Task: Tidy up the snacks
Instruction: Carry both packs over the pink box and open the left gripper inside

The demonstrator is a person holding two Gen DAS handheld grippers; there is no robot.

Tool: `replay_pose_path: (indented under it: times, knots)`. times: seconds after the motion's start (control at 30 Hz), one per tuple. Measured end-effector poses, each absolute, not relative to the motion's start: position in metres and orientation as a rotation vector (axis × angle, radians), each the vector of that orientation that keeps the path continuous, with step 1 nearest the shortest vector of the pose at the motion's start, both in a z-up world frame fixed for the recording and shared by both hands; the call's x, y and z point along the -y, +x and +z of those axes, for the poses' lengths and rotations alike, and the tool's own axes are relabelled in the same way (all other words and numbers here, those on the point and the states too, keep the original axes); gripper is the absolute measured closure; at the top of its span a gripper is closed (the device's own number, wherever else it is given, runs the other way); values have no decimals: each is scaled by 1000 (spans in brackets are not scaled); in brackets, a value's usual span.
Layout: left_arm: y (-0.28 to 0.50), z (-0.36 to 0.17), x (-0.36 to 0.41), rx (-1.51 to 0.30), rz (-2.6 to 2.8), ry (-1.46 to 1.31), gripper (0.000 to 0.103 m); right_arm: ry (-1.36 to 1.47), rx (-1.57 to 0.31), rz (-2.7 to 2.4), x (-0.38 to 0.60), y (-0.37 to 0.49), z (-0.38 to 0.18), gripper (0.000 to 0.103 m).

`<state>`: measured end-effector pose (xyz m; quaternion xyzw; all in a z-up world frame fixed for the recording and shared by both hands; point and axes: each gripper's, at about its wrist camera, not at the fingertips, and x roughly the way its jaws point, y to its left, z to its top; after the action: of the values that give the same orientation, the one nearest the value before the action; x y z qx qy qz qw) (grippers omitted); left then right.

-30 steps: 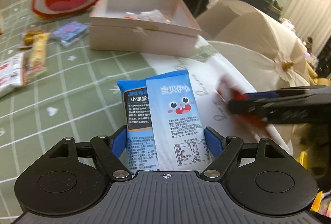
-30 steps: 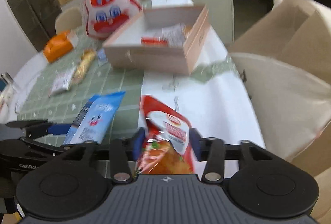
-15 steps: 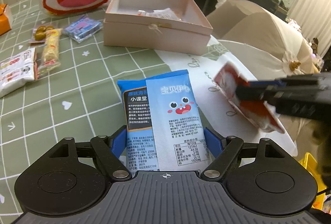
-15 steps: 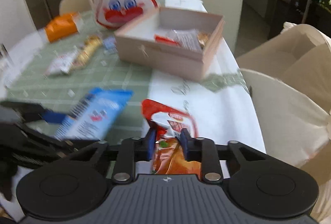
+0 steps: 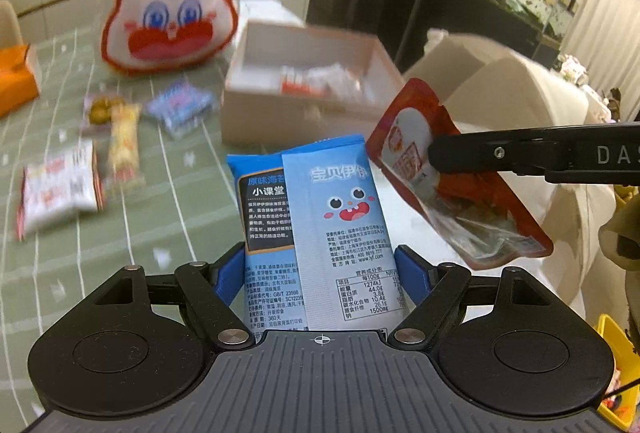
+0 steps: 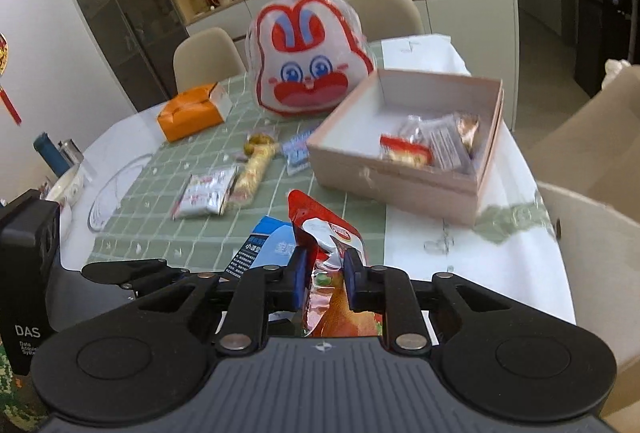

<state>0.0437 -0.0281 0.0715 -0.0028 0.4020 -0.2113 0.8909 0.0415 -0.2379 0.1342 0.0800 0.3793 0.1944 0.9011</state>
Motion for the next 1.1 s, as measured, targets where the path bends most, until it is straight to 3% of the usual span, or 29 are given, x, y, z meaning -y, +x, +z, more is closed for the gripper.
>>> replay_pose_path:
  times: [0.33, 0.53, 0.6, 0.8, 1.0, 1.1]
  knots:
    - [160, 120, 37, -689, -506, -51, 18, 113, -671, 298, 241, 139, 190, 84]
    - [260, 75, 80, -717, -550, 106, 14, 100, -803, 177, 240, 250, 167, 81]
    - [267, 70, 78, -697, -562, 85, 23, 95, -818, 130, 242, 270, 161, 81]
    - [269, 80, 33, -668, -593, -89, 25, 101, -796, 101, 246, 263, 159, 68]
    - [268, 90, -47, -648, -369, -134, 26, 30, -803, 161, 220, 226, 139, 67]
    - [281, 76, -77, -724, -264, -156, 26, -27, -801, 219, 194, 201, 124, 60]
